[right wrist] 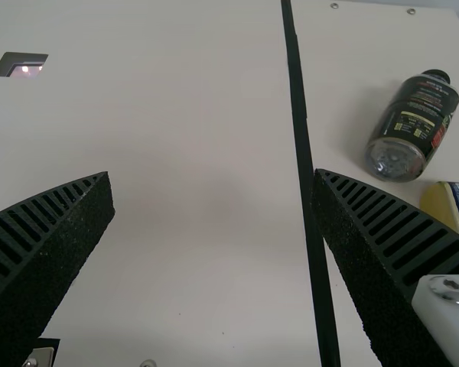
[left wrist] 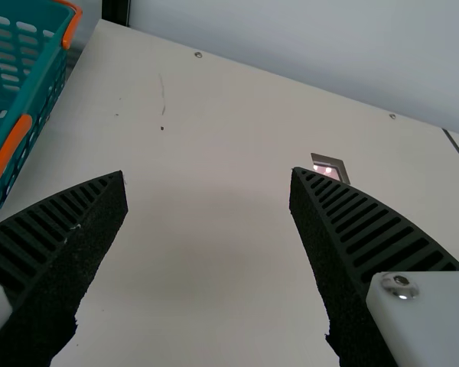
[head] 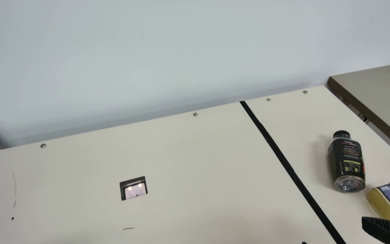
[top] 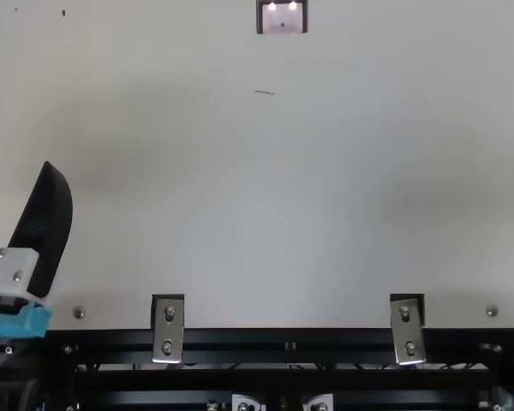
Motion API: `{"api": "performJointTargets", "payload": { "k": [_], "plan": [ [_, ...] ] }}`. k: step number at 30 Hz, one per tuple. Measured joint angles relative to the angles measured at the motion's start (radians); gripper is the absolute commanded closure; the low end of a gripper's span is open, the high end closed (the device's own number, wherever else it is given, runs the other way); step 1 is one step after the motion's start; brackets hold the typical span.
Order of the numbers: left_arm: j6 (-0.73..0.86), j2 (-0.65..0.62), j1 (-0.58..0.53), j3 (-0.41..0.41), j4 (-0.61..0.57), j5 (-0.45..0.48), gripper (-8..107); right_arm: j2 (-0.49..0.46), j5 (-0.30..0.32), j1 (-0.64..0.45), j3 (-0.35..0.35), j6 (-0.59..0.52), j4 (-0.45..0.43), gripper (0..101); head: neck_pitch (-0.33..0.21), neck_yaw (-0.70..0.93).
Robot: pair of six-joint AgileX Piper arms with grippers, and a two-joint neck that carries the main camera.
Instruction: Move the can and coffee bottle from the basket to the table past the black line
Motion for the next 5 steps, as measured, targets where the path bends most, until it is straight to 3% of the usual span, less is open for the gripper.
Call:
{"api": "performJointTargets", "payload": {
  "k": [5],
  "plan": [
    [0.0,0.0,0.0,0.0,0.0,0.0,9,0.0,0.0,0.0,0.0,0.0,0.0,0,0.005,0.0]
  ]
}}
